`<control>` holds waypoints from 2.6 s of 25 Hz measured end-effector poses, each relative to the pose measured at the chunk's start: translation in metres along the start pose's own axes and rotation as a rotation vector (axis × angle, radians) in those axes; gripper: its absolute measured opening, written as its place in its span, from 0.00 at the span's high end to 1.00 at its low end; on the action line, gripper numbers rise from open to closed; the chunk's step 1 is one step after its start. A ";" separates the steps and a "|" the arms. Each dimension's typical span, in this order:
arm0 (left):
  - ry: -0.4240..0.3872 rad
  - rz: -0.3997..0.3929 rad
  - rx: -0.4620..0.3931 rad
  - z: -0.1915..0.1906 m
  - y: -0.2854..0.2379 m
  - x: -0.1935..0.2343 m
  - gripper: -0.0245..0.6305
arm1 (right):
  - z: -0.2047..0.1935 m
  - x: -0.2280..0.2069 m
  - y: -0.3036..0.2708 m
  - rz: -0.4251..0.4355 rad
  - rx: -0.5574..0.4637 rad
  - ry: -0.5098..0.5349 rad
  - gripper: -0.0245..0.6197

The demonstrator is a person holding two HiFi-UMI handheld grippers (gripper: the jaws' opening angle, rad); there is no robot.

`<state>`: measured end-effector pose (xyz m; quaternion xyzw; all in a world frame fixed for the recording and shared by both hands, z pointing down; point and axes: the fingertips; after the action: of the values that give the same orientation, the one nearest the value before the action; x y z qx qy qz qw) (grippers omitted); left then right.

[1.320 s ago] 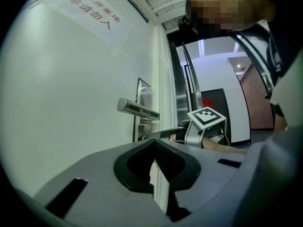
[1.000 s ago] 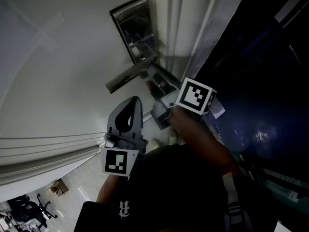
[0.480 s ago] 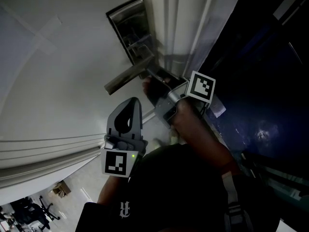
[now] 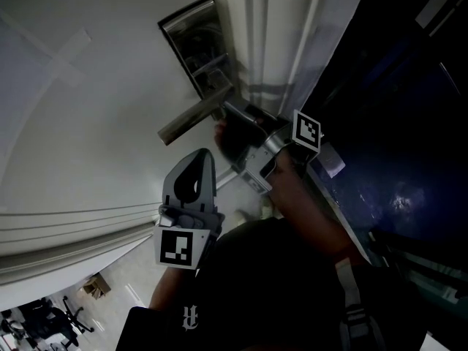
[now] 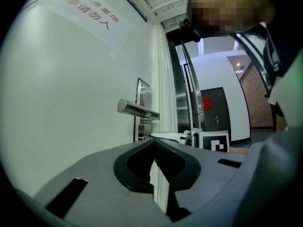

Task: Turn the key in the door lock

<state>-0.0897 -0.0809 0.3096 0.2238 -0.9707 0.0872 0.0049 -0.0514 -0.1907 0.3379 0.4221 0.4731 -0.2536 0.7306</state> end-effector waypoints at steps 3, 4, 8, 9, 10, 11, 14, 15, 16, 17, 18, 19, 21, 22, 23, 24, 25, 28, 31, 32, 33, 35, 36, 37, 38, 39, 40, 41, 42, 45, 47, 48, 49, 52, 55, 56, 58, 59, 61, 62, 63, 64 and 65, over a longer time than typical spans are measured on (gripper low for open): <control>-0.003 0.001 0.001 0.000 0.000 -0.002 0.95 | -0.001 0.000 0.000 0.075 -0.011 -0.073 0.92; -0.005 0.002 0.002 0.000 0.000 -0.003 0.95 | -0.001 -0.001 0.000 0.090 -0.013 -0.087 0.92; -0.007 0.008 0.005 0.001 -0.001 -0.003 0.95 | 0.000 -0.001 0.001 0.103 -0.005 -0.084 0.92; -0.008 0.008 0.005 0.001 -0.001 -0.003 0.95 | 0.000 -0.001 0.000 0.104 -0.003 -0.085 0.92; -0.009 0.008 0.005 0.001 -0.001 -0.004 0.95 | 0.000 -0.001 0.000 0.105 -0.002 -0.088 0.92; -0.010 0.007 0.006 0.001 -0.001 -0.005 0.95 | -0.001 -0.001 0.000 0.107 -0.001 -0.091 0.92; -0.013 0.007 0.008 0.001 -0.002 -0.007 0.95 | -0.001 -0.001 -0.001 0.124 -0.002 -0.107 0.92; -0.014 0.007 0.009 0.001 -0.002 -0.007 0.95 | -0.001 -0.001 -0.001 0.136 -0.003 -0.116 0.92; -0.015 0.007 0.010 0.000 -0.003 -0.008 0.95 | 0.000 -0.001 -0.001 0.152 -0.005 -0.125 0.92; -0.016 0.008 0.011 0.000 -0.003 -0.008 0.95 | 0.000 -0.001 -0.001 0.170 -0.007 -0.133 0.91; -0.017 0.009 0.013 0.000 -0.003 -0.009 0.95 | 0.000 -0.001 -0.001 0.188 -0.008 -0.140 0.91; -0.019 0.010 0.014 0.000 -0.003 -0.010 0.95 | 0.000 0.000 -0.001 0.207 -0.008 -0.143 0.91; -0.021 0.013 0.015 0.000 -0.002 -0.010 0.95 | -0.001 0.002 -0.001 0.229 -0.008 -0.128 0.91; -0.022 0.015 0.016 0.001 -0.002 -0.010 0.95 | 0.000 0.003 -0.001 0.232 -0.007 -0.107 0.91; -0.022 0.017 0.017 0.001 -0.002 -0.010 0.95 | 0.000 0.004 -0.001 0.231 -0.006 -0.082 0.90; -0.021 0.018 0.017 0.000 -0.002 -0.010 0.95 | 0.000 0.004 0.001 0.226 -0.002 -0.057 0.90; -0.020 0.017 0.017 0.000 -0.002 -0.010 0.95 | 0.000 0.003 0.002 0.219 0.001 -0.034 0.89; -0.016 0.012 0.017 -0.001 -0.004 -0.011 0.95 | -0.001 -0.002 0.010 0.178 0.022 0.021 0.83; -0.012 0.004 0.013 -0.001 -0.006 -0.012 0.95 | -0.002 -0.002 0.021 0.117 0.065 0.122 0.82; -0.010 0.000 0.011 0.000 -0.006 -0.013 0.95 | -0.002 -0.001 0.024 0.092 0.081 0.167 0.82; -0.008 -0.003 0.008 0.000 -0.007 -0.013 0.95 | -0.002 0.000 0.028 0.063 0.097 0.214 0.82; -0.007 -0.009 0.004 0.000 -0.008 -0.015 0.95 | -0.002 0.002 0.033 0.000 0.127 0.305 0.82; -0.007 -0.012 0.003 0.001 -0.009 -0.016 0.95 | -0.002 0.003 0.035 -0.029 0.137 0.347 0.82; -0.007 -0.015 0.003 0.001 -0.009 -0.017 0.95 | -0.002 0.005 0.037 -0.052 0.145 0.386 0.82; -0.007 -0.017 0.003 0.001 -0.010 -0.017 0.95 | -0.002 0.009 0.038 -0.070 0.152 0.422 0.82; -0.007 -0.019 0.003 0.001 -0.010 -0.017 0.95 | -0.003 0.013 0.039 -0.086 0.160 0.457 0.82; -0.007 -0.020 0.001 0.002 -0.011 -0.017 0.95 | -0.005 0.016 0.039 -0.101 0.167 0.493 0.82; -0.007 -0.021 0.000 0.002 -0.011 -0.017 0.95 | -0.006 0.020 0.038 -0.118 0.173 0.530 0.82; -0.007 -0.022 -0.001 0.002 -0.011 -0.017 0.95 | -0.007 0.023 0.038 -0.136 0.178 0.569 0.82; -0.007 -0.024 -0.001 0.003 -0.010 -0.017 0.95 | -0.008 0.029 0.037 -0.170 0.189 0.650 0.82; -0.007 -0.022 -0.002 0.003 -0.010 -0.016 0.95 | -0.007 0.031 0.037 -0.173 0.192 0.660 0.82; -0.007 -0.022 -0.003 0.003 -0.010 -0.016 0.95 | -0.008 0.032 0.036 -0.175 0.193 0.668 0.82; -0.008 -0.023 -0.004 0.003 -0.010 -0.016 0.95 | -0.008 0.033 0.036 -0.179 0.194 0.686 0.82; -0.007 -0.022 -0.004 0.004 -0.009 -0.016 0.95 | -0.013 0.039 0.036 -0.230 0.203 0.826 0.82; -0.005 -0.023 -0.004 0.004 -0.009 -0.015 0.95 | -0.018 0.040 0.038 -0.362 0.224 1.131 0.82; -0.005 -0.024 -0.005 0.004 -0.009 -0.016 0.95 | -0.021 0.041 0.038 -0.408 0.239 1.256 0.82; -0.005 -0.025 -0.007 0.005 -0.008 -0.016 0.95 | -0.028 0.041 0.035 -0.491 0.274 1.491 0.82; -0.005 -0.025 -0.007 0.005 -0.008 -0.016 0.95 | -0.031 0.040 0.033 -0.528 0.290 1.596 0.82; -0.004 -0.024 -0.007 0.005 -0.008 -0.016 0.95 | -0.036 0.036 0.028 -0.598 0.324 1.793 0.82; -0.004 -0.022 -0.007 0.005 -0.007 -0.015 0.95 | -0.037 0.034 0.026 -0.639 0.341 1.887 0.82; -0.003 -0.020 -0.007 0.004 -0.007 -0.014 0.95 | -0.037 0.031 0.025 -0.688 0.357 1.981 0.82; -0.003 -0.018 -0.007 0.004 -0.006 -0.013 0.95 | -0.037 0.028 0.024 -0.743 0.367 2.078 0.82; -0.002 -0.016 -0.007 0.004 -0.006 -0.013 0.95 | -0.036 0.026 0.023 -0.792 0.369 2.178 0.82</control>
<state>-0.0757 -0.0813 0.3063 0.2316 -0.9692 0.0837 0.0053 -0.0399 -0.1473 0.3155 0.3390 0.9030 -0.0330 -0.2621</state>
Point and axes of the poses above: the fingertips, and each gripper's own axes: y backward along the fingers, x to its left, z out of its top, and after that the axes turned 10 degrees about x, right-handed
